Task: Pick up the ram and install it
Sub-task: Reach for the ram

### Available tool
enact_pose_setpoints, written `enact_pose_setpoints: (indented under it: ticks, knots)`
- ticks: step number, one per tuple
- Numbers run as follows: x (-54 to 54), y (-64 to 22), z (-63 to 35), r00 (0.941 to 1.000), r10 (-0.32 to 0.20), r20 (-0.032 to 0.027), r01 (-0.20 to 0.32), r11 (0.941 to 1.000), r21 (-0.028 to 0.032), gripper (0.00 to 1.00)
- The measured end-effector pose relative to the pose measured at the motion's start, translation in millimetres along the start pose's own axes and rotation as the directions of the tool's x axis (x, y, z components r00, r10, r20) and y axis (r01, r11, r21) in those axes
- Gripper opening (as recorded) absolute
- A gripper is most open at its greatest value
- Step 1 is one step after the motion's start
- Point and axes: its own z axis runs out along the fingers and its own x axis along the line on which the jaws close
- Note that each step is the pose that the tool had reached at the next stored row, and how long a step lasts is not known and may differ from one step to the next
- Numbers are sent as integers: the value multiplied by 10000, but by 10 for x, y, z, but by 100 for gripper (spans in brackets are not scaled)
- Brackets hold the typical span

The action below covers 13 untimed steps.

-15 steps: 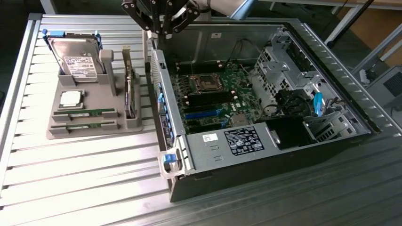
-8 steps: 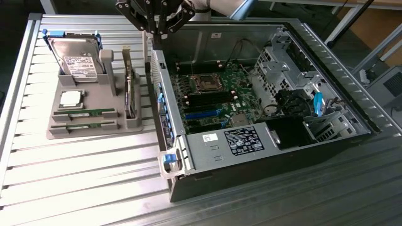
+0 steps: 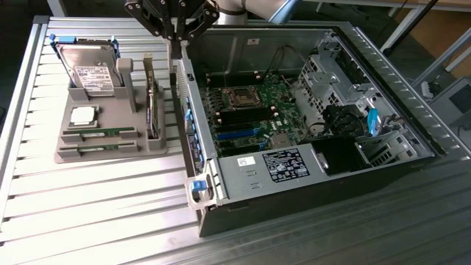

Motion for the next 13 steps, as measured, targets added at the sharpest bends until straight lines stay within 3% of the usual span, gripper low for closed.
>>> enact_pose_setpoints:
  ticks: [13]
  knots:
    - [210,-36,-7,10000,-2,10,2,10000,57,9]
